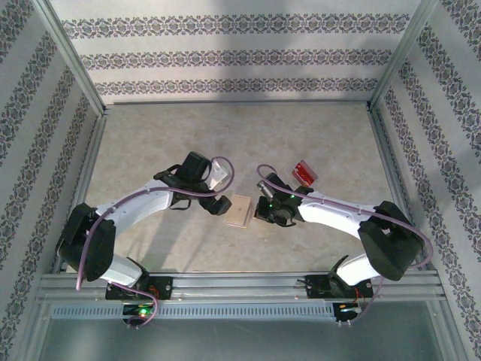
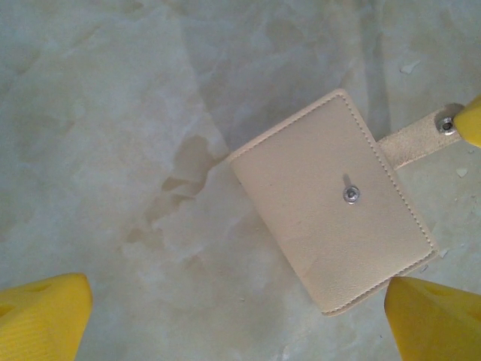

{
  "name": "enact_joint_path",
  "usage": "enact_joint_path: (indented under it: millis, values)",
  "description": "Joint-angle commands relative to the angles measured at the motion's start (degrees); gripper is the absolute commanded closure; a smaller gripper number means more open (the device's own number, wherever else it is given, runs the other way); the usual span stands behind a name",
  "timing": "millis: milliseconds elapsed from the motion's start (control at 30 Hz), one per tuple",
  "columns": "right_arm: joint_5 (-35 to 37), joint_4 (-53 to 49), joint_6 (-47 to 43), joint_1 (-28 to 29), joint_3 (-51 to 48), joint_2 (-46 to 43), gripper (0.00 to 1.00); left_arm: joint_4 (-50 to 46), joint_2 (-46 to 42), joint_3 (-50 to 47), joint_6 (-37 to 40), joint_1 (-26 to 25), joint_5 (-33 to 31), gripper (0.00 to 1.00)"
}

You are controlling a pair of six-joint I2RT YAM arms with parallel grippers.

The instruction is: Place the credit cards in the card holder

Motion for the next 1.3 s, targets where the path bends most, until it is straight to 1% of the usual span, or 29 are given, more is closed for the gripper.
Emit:
enact_joint_path:
  millis: [0,200,333,433,533,667,800,1067,1133,1267]
  values:
    - [-0.46,2.43,0.91,-0.64,-1.49,0.55,0.99,-2.60,1.28,2.95,1.18,-2.42,-2.90,0.00]
    - [-1.31,3.61,0.91,-1.28,-2.05,2.47,0.99,-0.89,2.53,1.68,2.92,-6.81,-5.68,0.00]
    - [-1.00,4.65,0.74,-1.77,-2.94,3.09,0.99,2.56,3.17,-0.71,2.08,-9.34,-7.43,0.00]
    - [-1.67,5.25,0.97,-2.23,-3.70,3.47,0.99,2.81,4.24,-0.84,2.44,-11.10,-9.41,0.00]
    - [-1.49,6.23,1.24,-2.36,-4.65,3.07,0.99,4.48,4.94,-2.01,3.50,-12.49,-11.23,0.00]
    - [-2.18,6.22,0.96,-3.12,-5.41,3.34,1.00,5.60,6.32,-2.78,5.31,-14.39,-11.70,0.00]
    - [-1.85,7.31,0.94,-3.38,-6.41,2.43,0.99,6.24,8.05,-2.12,6.29,-16.25,-14.76,0.00]
    - [-2.99,8.82,0.93,-3.65,-7.26,3.55,1.00,6.12,11.25,0.28,5.09,-17.72,-18.91,0.00]
    - [-3.43,8.46,0.51,-3.94,-7.18,4.17,1.00,6.55,10.74,0.06,4.71,-17.72,-20.07,0.02]
    - [-3.61,8.72,0.77,-3.94,-7.57,3.57,1.00,8.01,8.17,-0.98,5.06,-17.41,-24.04,0.11]
